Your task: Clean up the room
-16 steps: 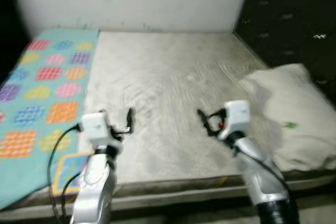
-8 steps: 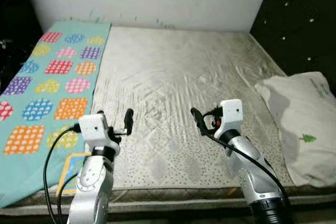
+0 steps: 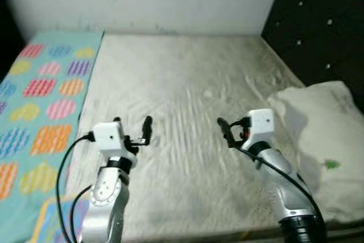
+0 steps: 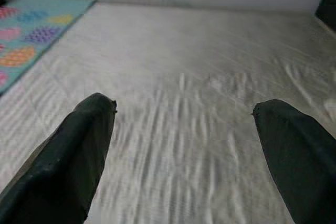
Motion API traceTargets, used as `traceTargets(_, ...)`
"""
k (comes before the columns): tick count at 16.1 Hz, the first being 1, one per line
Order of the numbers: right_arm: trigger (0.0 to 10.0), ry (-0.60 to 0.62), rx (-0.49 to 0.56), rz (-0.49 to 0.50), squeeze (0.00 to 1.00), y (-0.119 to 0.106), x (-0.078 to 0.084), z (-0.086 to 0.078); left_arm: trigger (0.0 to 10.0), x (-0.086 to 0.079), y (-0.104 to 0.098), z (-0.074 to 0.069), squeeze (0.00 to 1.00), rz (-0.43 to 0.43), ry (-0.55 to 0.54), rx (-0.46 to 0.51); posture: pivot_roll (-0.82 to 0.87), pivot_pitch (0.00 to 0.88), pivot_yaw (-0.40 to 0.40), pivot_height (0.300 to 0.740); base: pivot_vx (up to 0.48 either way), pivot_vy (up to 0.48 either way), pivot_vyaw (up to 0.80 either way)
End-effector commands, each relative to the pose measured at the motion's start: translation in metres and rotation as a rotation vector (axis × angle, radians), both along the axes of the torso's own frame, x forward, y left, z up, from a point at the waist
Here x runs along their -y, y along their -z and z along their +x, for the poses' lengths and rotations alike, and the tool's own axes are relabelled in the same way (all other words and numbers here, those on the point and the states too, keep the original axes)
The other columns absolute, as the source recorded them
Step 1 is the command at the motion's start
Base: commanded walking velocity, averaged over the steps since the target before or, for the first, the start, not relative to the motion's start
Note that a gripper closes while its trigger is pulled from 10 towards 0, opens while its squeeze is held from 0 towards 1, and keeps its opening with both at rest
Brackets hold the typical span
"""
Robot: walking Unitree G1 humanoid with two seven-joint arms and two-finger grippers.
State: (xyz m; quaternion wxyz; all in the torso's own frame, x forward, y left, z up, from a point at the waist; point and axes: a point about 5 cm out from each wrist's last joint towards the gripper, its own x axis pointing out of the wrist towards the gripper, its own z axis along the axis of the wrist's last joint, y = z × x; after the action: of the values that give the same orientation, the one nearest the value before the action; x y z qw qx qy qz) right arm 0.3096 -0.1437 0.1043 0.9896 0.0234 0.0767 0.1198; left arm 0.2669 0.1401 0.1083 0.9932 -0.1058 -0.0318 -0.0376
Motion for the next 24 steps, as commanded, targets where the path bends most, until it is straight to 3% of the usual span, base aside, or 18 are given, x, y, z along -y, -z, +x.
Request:
traceTargets(1,10.0,-0.038,0.031,0.011,0.00,-0.0087,-0.0124,0.0029,10.0,-0.0088,-0.0004,-0.0006,0.00,0.012,-0.030,-0.001,-0.12,0.034,-0.068,0.740,0.446,0.000,0.00)
traceTargets(6,10.0,-0.039,0.031,0.012,0.00,-0.0087,-0.0125,0.0028,10.0,-0.0088,-0.0005,-0.0009,0.00,0.012,-0.028,-0.001,-0.12,0.034,-0.068,0.740,0.446,0.000,0.00)
traceTargets(8,10.0,-0.083,0.027,-0.023,0.00,-0.0029,-0.0139,0.0011,10.0,-0.0114,0.0082,0.0015,0.00,0.003,-0.082,-0.065,-0.11,0.023,-0.072,0.740,0.000,0.480,0.00)
traceTargets(12,10.0,-0.083,0.031,-0.021,0.00,-0.0032,-0.0137,0.0015,10.0,-0.0114,0.0079,0.0025,0.00,0.005,-0.083,-0.059,-0.12,0.020,-0.072,0.740,0.000,0.480,0.00)
traceTargets(24,10.0,-0.085,0.041,-0.025,0.00,-0.0046,-0.0128,0.0036,10.0,-0.0114,0.0078,0.0021,0.00,-0.007,-0.093,-0.048,-0.12,0.014,-0.076,0.740,0.000,0.000,0.00)
